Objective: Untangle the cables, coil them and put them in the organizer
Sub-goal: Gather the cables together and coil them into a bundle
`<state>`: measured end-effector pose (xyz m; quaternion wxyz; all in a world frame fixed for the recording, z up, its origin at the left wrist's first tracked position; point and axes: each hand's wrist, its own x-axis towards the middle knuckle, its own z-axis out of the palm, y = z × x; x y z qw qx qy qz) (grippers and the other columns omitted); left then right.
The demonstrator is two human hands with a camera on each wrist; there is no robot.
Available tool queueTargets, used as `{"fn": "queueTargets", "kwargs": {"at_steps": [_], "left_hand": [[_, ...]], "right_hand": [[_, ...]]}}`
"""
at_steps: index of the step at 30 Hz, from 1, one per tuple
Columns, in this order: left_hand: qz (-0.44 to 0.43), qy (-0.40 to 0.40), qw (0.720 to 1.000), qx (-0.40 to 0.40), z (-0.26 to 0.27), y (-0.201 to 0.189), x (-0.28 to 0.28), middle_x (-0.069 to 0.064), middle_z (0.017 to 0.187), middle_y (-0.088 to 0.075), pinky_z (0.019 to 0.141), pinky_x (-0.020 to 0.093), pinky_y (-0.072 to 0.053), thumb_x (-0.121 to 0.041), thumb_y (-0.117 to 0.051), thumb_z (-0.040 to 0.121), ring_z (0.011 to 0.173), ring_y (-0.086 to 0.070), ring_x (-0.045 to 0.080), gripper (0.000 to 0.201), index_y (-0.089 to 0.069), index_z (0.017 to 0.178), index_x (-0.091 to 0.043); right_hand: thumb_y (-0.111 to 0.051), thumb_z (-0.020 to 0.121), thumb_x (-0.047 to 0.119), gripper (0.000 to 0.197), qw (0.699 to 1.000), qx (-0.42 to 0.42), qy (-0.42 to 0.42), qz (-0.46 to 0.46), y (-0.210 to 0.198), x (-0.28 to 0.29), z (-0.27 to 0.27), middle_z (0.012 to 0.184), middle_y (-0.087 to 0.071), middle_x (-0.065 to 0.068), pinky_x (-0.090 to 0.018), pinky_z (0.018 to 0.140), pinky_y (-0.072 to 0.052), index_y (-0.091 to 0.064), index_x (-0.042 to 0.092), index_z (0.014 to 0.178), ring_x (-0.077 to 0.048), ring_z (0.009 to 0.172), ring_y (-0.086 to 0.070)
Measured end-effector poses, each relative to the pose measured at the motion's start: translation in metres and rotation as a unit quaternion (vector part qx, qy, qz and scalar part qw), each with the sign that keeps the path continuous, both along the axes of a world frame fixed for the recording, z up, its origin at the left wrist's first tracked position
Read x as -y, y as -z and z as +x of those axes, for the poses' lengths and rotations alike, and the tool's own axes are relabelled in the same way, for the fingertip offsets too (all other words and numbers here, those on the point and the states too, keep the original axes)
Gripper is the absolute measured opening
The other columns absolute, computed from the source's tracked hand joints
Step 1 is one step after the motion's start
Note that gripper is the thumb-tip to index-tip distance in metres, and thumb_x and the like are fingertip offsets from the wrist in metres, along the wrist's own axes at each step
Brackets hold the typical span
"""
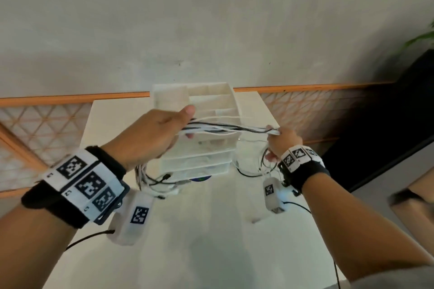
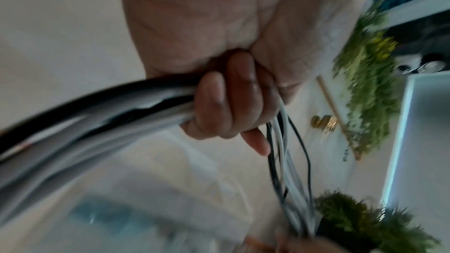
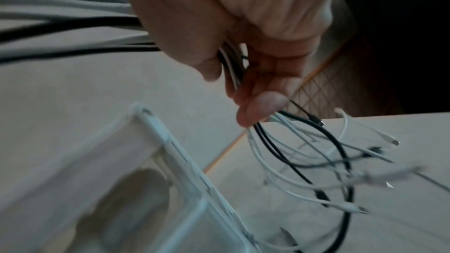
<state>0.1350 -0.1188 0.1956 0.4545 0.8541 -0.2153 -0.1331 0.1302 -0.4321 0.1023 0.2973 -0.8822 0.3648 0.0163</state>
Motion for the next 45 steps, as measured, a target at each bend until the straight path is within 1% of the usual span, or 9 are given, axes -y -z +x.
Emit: {"fn": "queueTargets", "kwargs": {"at_steps": [7,12,17,23,27,31,34,38,45], "left_hand": [[0.092,-0.030,0.982,-0.164,0.010,0.085,-0.004,-0.003,0.043,-0.040,0.054,0.027,-0.038,-0.068,-0.021,0.096,0.038,-0.037,0.013,0.077,-0.062,0.066,-0.010],[0.103,-0.089,0.984,-0.115,0.014,0.092,-0.011,-0.003,0.045,-0.040,0.057,0.029,-0.034,-0.075,-0.028,0.090,0.046,-0.037,0.016,0.073,-0.050,0.052,-0.017],[0.060,-0.112,0.991,-0.041,0.023,0.077,-0.012,-0.005,0.048,-0.046,0.052,0.027,-0.033,-0.073,-0.038,0.088,0.042,-0.038,0.012,0.067,-0.049,0.054,-0.016],[0.092,-0.015,0.994,-0.063,0.016,0.094,-0.016,0.016,0.072,-0.062,0.066,0.039,-0.049,-0.092,-0.032,0.073,0.064,-0.054,0.034,0.076,-0.064,0.074,-0.023],[0.125,0.033,0.990,-0.047,0.011,0.085,-0.010,0.000,0.074,-0.062,0.062,0.029,-0.041,-0.070,-0.055,0.082,0.062,-0.054,0.011,0.045,-0.062,0.085,-0.026],[0.162,0.049,0.985,0.015,0.008,0.073,-0.001,0.001,0.091,-0.069,0.065,0.029,-0.050,-0.031,-0.058,0.097,0.076,-0.064,0.015,0.013,-0.064,0.098,-0.020],[0.143,0.069,0.986,0.049,-0.001,0.061,0.017,0.001,0.077,-0.066,0.047,0.016,-0.040,-0.023,-0.058,0.096,0.057,-0.056,0.008,0.014,-0.064,0.086,-0.016],[0.110,0.058,0.987,0.101,-0.010,0.046,0.036,-0.008,0.069,-0.062,0.051,0.015,-0.036,-0.012,-0.059,0.087,0.059,-0.053,0.005,0.014,-0.064,0.081,-0.023],[0.004,-0.032,0.997,0.076,-0.014,0.072,0.020,-0.008,0.072,-0.064,0.056,0.013,-0.040,-0.011,-0.065,0.085,0.060,-0.055,0.003,0.009,-0.062,0.088,-0.019]], "right_hand": [[-0.045,0.104,0.010,0.019,0.870,0.357,0.122,0.318,-0.048,0.008,0.036,0.083,-0.062,-0.003,-0.042,0.079,-0.061,-0.061,0.021,0.102,-0.024,0.077,-0.067],[-0.045,0.106,0.026,0.027,0.783,0.442,0.143,0.413,-0.041,0.019,0.046,0.070,-0.061,0.001,-0.022,0.052,-0.054,-0.059,0.015,0.086,-0.013,0.062,-0.061],[-0.042,0.100,-0.007,0.034,0.876,0.282,0.124,0.370,0.061,0.021,0.002,0.124,-0.060,-0.018,-0.031,0.068,-0.053,-0.055,0.006,0.129,-0.018,0.080,-0.061],[-0.052,0.090,-0.004,0.050,0.973,0.038,-0.010,0.229,0.164,0.013,-0.075,0.084,-0.073,-0.007,-0.034,0.049,-0.045,-0.058,0.032,0.124,-0.014,0.045,-0.056],[-0.062,0.076,0.004,0.103,0.981,-0.130,-0.132,0.060,0.140,0.028,-0.094,0.066,-0.063,-0.001,-0.027,0.060,-0.052,-0.015,0.064,0.144,-0.015,0.062,-0.062],[-0.062,0.076,0.011,0.065,0.993,0.095,-0.069,0.006,0.077,0.017,-0.080,0.056,-0.050,0.004,-0.027,0.066,-0.046,-0.057,0.039,0.134,-0.015,0.059,-0.052],[-0.069,0.073,0.035,0.044,0.938,0.297,-0.114,0.140,0.026,-0.026,-0.069,0.084,-0.064,0.007,-0.021,0.077,-0.046,-0.069,0.034,0.117,-0.008,0.076,-0.059],[-0.071,0.075,0.029,0.060,0.898,0.258,-0.323,0.152,-0.027,-0.089,-0.061,0.114,-0.069,0.008,-0.002,0.085,-0.038,-0.059,0.034,0.134,-0.005,0.105,-0.063],[-0.069,0.082,0.001,0.037,0.894,0.248,-0.353,0.117,-0.039,-0.119,-0.051,0.083,-0.073,0.009,-0.012,0.059,-0.043,-0.072,0.020,0.113,0.001,0.060,-0.060]]}}
